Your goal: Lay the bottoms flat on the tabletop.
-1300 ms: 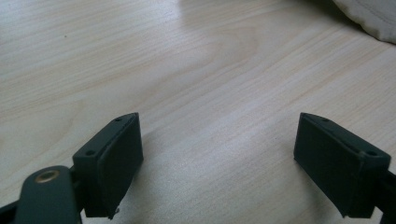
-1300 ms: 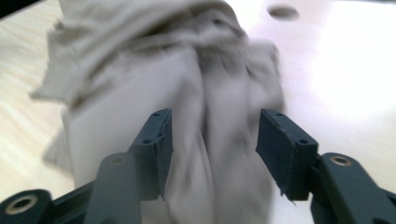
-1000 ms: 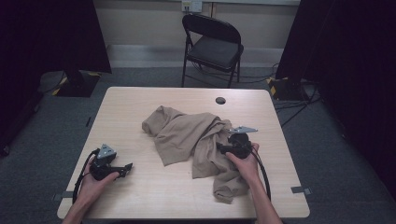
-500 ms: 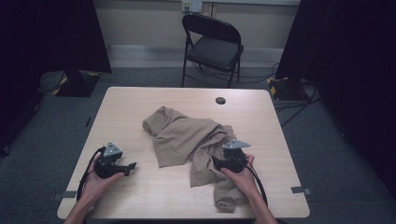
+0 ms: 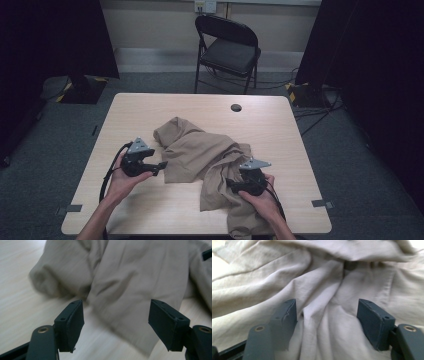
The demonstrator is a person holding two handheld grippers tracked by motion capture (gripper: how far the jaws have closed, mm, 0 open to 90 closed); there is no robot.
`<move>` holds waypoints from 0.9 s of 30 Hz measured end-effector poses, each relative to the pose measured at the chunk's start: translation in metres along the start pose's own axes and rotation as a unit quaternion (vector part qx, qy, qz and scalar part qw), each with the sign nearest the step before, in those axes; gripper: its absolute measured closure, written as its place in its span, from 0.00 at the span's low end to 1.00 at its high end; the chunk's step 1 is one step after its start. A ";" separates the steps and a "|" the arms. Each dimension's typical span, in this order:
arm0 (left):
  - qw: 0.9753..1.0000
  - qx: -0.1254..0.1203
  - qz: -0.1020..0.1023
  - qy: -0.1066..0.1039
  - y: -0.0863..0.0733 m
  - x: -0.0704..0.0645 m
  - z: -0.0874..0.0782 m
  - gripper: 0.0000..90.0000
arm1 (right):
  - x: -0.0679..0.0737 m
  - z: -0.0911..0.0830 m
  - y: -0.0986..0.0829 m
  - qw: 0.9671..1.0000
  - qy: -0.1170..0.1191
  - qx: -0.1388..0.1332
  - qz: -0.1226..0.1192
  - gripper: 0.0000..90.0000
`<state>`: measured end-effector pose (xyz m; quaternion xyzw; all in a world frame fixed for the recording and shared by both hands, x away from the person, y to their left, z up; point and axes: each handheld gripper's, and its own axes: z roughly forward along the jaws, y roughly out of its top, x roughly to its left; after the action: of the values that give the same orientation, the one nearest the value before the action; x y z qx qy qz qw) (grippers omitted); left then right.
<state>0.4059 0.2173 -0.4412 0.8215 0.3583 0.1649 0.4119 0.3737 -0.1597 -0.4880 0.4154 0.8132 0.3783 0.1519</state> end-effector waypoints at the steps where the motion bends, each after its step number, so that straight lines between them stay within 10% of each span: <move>1: 1.000 -0.005 -0.001 -0.002 0.005 -0.002 0.006 0.31 | -0.003 -0.002 0.001 1.000 -0.002 -0.003 0.001 0.35; 16: 0.999 -0.013 -0.003 -0.043 0.073 -0.020 0.082 0.33 | -0.031 -0.008 -0.010 1.000 -0.021 0.005 0.020 0.31; 18: 0.997 -0.029 -0.040 -0.064 0.077 -0.017 0.097 0.31 | -0.032 -0.007 -0.011 1.000 -0.019 0.003 0.022 0.30; 27: 0.996 0.011 -0.035 -0.078 0.069 -0.023 0.126 0.27 | -0.032 -0.007 -0.011 0.999 -0.018 0.000 0.028 0.30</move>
<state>0.4926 0.1022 -0.4617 0.8232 0.3553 0.0817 0.4352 0.3831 -0.1923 -0.4940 0.4446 0.7986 0.3746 0.1556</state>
